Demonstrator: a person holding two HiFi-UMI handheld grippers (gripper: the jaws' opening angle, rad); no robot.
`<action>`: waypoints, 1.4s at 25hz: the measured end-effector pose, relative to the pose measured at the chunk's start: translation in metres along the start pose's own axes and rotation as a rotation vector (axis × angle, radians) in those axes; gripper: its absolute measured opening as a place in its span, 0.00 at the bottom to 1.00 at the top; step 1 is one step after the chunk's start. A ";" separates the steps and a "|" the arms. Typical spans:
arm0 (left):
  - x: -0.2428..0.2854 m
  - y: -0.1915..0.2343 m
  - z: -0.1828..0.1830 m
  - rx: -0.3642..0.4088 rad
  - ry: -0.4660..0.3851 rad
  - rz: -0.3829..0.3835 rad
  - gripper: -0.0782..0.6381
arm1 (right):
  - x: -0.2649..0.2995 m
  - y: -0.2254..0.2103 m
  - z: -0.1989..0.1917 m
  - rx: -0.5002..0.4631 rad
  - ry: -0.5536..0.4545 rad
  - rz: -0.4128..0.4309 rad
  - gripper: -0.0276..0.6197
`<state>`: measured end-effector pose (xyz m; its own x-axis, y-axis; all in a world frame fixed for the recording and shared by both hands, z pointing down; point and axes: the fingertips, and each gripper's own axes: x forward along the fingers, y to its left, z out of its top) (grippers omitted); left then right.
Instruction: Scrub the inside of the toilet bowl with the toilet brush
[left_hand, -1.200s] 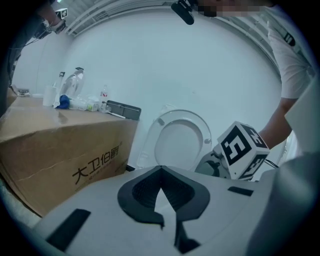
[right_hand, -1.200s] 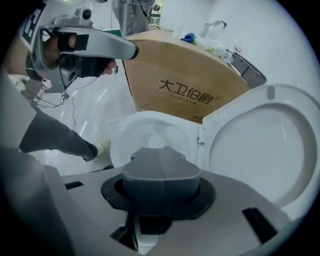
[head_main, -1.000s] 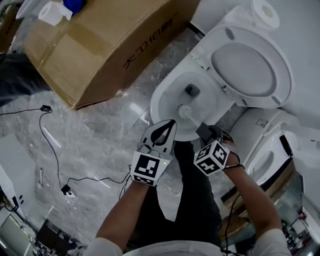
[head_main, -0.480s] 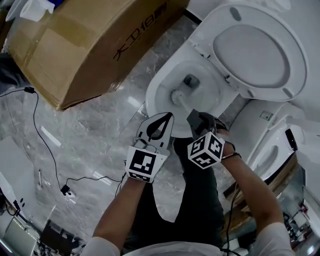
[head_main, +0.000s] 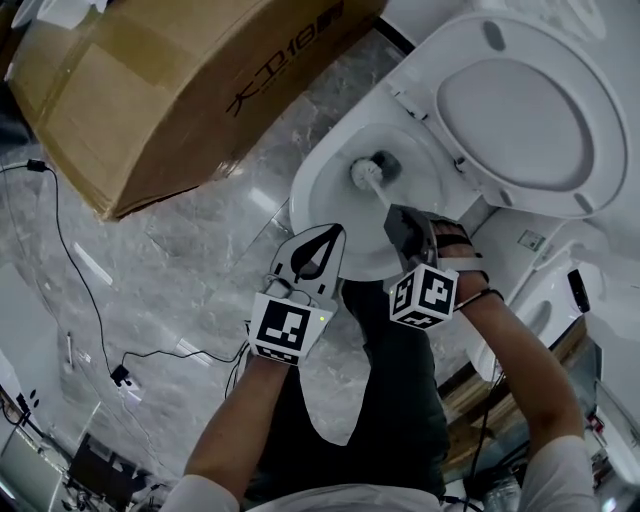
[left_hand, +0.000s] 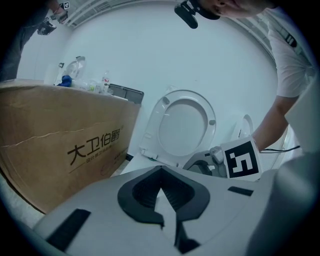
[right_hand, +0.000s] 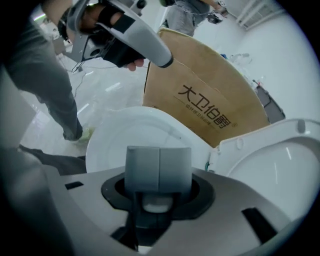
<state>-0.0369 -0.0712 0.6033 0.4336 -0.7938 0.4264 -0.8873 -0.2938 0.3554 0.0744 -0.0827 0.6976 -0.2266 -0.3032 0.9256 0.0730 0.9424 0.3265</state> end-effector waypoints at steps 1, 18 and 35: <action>0.002 0.001 0.001 -0.001 -0.002 0.001 0.12 | 0.002 -0.004 -0.002 -0.034 0.003 -0.012 0.29; 0.025 0.002 0.005 -0.017 0.003 0.003 0.12 | 0.008 -0.039 -0.078 -0.197 0.145 -0.026 0.28; 0.013 -0.009 0.000 -0.023 0.035 -0.026 0.12 | -0.024 0.047 -0.058 0.185 0.150 0.103 0.28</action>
<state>-0.0236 -0.0788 0.6060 0.4623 -0.7667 0.4455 -0.8719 -0.3016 0.3858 0.1397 -0.0390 0.7022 -0.0799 -0.2090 0.9746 -0.0936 0.9750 0.2014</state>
